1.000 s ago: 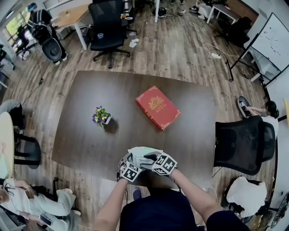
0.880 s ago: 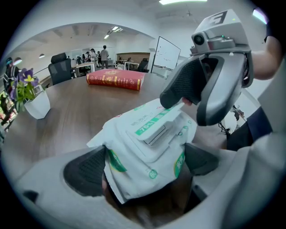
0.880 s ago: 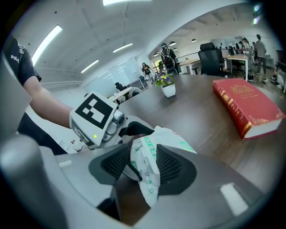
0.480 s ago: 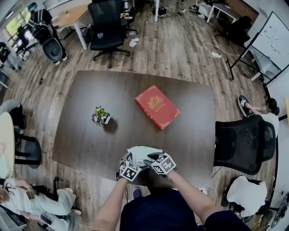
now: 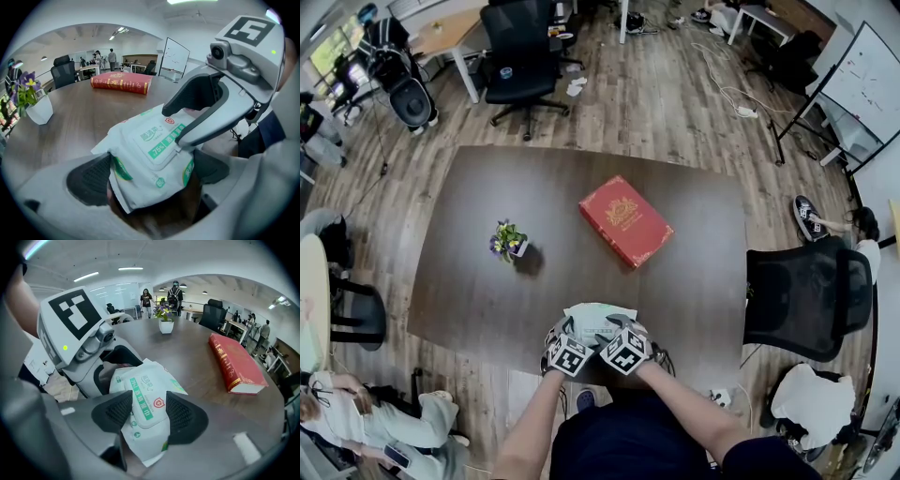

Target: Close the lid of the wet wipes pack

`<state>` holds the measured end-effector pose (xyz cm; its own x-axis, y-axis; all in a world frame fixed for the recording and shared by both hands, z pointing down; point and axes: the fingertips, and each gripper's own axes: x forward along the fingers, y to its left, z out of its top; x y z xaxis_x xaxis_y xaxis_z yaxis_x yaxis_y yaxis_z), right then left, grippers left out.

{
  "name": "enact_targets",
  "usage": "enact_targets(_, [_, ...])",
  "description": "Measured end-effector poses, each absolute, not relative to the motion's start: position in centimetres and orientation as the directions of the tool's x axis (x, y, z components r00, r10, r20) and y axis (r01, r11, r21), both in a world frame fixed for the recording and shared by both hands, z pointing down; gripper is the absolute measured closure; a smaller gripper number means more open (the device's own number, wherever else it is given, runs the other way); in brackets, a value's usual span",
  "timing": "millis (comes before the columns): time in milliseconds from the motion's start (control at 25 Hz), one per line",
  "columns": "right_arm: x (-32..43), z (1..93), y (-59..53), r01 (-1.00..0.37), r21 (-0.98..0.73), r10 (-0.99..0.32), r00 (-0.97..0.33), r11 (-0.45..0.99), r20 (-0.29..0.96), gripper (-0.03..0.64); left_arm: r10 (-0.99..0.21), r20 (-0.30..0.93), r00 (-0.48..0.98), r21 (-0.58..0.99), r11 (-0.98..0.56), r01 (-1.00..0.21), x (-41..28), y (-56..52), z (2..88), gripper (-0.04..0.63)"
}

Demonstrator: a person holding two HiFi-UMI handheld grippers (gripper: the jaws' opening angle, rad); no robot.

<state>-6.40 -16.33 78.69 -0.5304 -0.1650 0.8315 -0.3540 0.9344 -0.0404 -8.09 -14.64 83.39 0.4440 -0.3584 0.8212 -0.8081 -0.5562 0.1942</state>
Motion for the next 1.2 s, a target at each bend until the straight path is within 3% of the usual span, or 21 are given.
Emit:
enact_targets(400, [-6.5,79.3,-16.5,-0.327,0.016,-0.181,-0.482,0.945,0.857,0.366,-0.377,0.812,0.446,0.187,-0.556,-0.81,-8.1,-14.5,83.3,0.043])
enact_targets(480, [-6.3,79.0,-16.8,-0.302,0.081,-0.223,-0.472,0.95,0.853,0.303,-0.373,0.814,0.446,0.188,-0.557,-0.809,-7.9,-14.4,83.3,0.043])
enact_targets(560, [-6.4,78.9,-17.0,-0.28,0.121,-0.245,-0.466,0.952,0.85,0.288,-0.372,0.814,0.446,0.187,-0.559,-0.808,-7.9,-14.5,83.3,0.043])
enact_targets(840, [-6.2,79.8,-17.5,-0.329,0.007,-0.173,-0.478,0.944,0.861,0.264,-0.387,0.806,0.448,0.176,-0.565,-0.806,-7.9,-14.8,83.4,0.043])
enact_targets(1200, [-5.9,79.8,-17.4,-0.388,-0.015,-0.197,-0.5,0.921,0.843,0.264,-0.457,0.777,0.433,0.161,-0.522,-0.838,-8.7,-13.7,82.0,0.041])
